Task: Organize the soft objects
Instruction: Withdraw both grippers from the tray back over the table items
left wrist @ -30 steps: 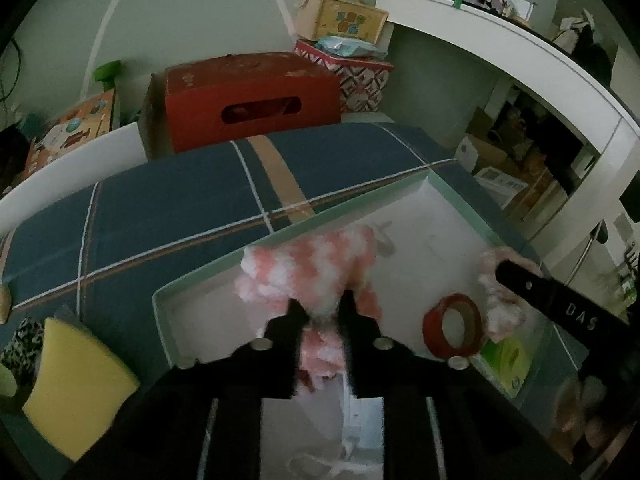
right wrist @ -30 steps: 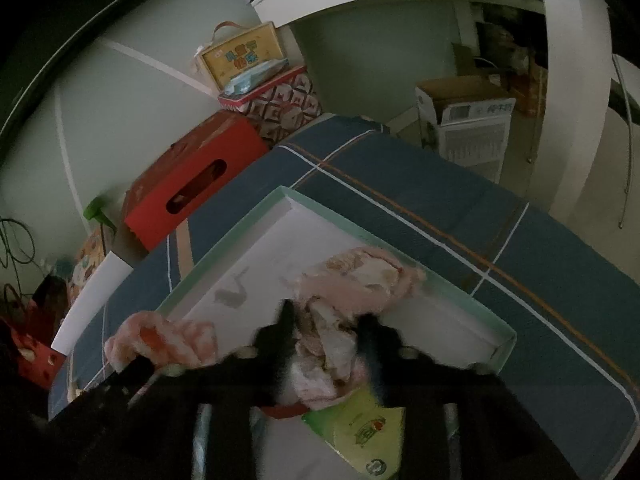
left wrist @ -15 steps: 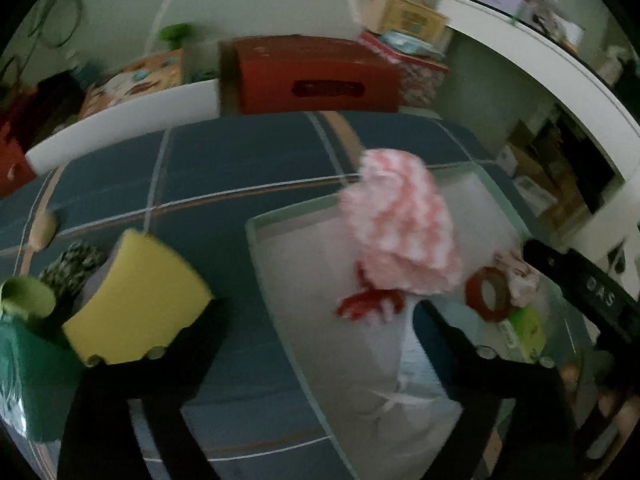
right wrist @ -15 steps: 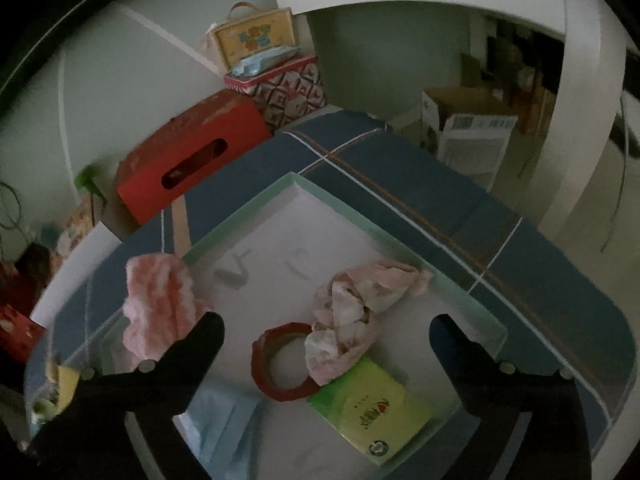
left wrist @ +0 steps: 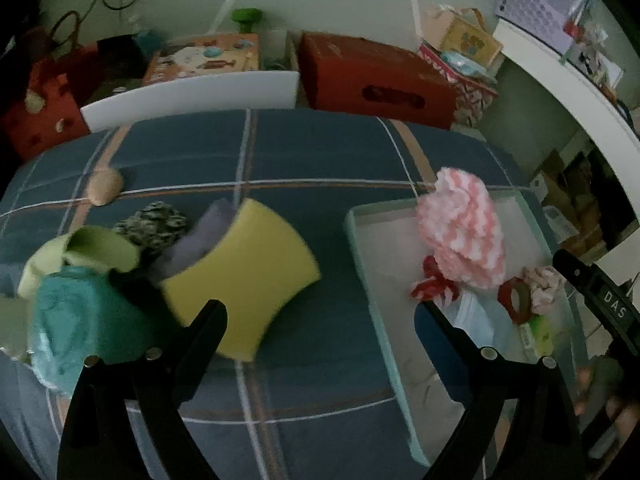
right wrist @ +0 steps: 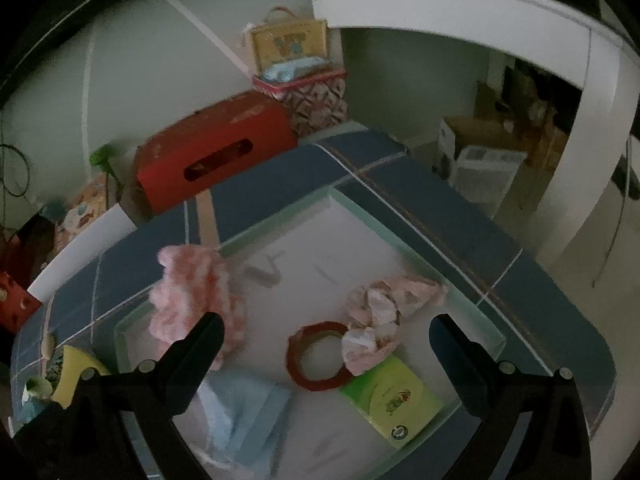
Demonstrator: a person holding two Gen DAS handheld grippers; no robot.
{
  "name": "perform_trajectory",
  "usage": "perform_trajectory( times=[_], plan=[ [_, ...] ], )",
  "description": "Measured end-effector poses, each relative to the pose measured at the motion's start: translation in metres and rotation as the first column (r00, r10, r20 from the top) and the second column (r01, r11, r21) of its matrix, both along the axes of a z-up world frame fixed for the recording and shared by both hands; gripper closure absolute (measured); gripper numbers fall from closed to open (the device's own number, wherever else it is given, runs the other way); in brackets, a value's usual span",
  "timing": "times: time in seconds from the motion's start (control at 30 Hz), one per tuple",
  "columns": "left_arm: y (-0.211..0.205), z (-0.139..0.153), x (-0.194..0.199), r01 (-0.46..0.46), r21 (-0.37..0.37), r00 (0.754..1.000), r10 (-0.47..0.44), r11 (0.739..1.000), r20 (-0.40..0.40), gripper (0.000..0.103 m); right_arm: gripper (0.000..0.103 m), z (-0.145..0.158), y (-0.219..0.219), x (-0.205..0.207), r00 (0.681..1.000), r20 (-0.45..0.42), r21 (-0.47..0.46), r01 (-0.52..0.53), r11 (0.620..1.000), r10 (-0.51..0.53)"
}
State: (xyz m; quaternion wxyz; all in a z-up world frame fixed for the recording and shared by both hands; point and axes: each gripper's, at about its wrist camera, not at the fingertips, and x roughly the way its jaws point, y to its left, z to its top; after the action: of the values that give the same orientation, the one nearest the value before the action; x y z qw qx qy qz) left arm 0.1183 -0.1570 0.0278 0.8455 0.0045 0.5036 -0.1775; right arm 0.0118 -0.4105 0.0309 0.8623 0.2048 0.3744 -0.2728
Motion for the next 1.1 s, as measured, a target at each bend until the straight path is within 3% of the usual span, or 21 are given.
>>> perform_trajectory(
  times=[0.27,0.53,0.73,1.1],
  plan=[
    [0.065,0.032,-0.002,-0.101,-0.010,0.993,0.102,0.995,0.054,0.008,0.000,0.030,0.024,-0.004,0.998,0.061,-0.028,-0.033,0.999,0.035],
    [0.147,0.051,-0.003,-0.276,0.002,0.956,0.274,0.961,0.108,0.008,0.000,0.040,0.074,0.018,0.986,0.045,-0.049,-0.156,0.987,0.158],
    [0.195,0.046,-0.008,-0.366,-0.030,0.927,0.367,0.930,0.083,0.008,0.000,0.041,0.122,0.039,0.955,0.047,-0.028,-0.290,0.957,0.291],
    [0.240,0.029,-0.021,-0.448,-0.065,0.893,0.450,0.892,0.017,0.008,0.000,0.036,0.185,0.056,0.911,0.055,0.016,-0.410,0.912,0.409]
  ],
)
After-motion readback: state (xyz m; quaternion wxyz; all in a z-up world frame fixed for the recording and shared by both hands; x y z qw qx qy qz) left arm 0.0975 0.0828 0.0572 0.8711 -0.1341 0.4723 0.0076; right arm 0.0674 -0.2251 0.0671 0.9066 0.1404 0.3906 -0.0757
